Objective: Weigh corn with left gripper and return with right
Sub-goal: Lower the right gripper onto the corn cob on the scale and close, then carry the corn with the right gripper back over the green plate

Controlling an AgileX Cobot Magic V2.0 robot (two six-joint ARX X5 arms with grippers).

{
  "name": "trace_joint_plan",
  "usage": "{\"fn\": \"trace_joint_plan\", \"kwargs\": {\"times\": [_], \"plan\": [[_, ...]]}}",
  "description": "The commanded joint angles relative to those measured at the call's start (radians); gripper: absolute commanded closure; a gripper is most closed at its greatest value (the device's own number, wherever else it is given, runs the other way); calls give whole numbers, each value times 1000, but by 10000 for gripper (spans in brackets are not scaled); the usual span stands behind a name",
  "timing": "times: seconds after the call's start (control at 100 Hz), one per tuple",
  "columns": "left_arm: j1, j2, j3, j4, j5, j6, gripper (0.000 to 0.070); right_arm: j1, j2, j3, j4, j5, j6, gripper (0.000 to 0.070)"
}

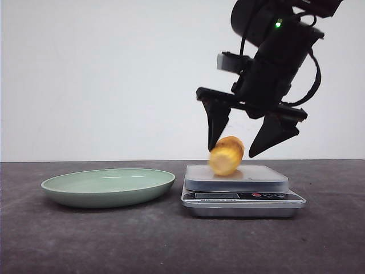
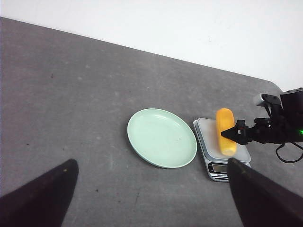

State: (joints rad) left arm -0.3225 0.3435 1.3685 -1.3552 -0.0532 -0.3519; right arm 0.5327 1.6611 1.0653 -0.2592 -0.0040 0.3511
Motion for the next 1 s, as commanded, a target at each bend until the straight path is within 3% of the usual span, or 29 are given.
{"fn": "trace_joint_plan", "kwargs": {"times": [0.0, 0.1, 0.26, 0.52, 0.66, 0.99], "plan": [[-1, -1, 14, 9, 1, 21, 111, 12, 25, 18, 4, 5, 18, 439], [-1, -1, 14, 9, 1, 23, 111, 22, 25, 18, 8, 13, 21, 700], [-1, -1, 14, 9, 1, 26, 111, 49, -11, 18, 14, 87, 21, 700], [-1, -1, 14, 13, -3, 26, 111, 134, -253, 38, 8, 88, -81, 700], [-1, -1, 14, 11, -3, 26, 111, 201, -335, 141, 2, 86, -97, 700], [-1, -1, 14, 11, -3, 26, 111, 323, -129, 433, -29, 92, -69, 700]]}}
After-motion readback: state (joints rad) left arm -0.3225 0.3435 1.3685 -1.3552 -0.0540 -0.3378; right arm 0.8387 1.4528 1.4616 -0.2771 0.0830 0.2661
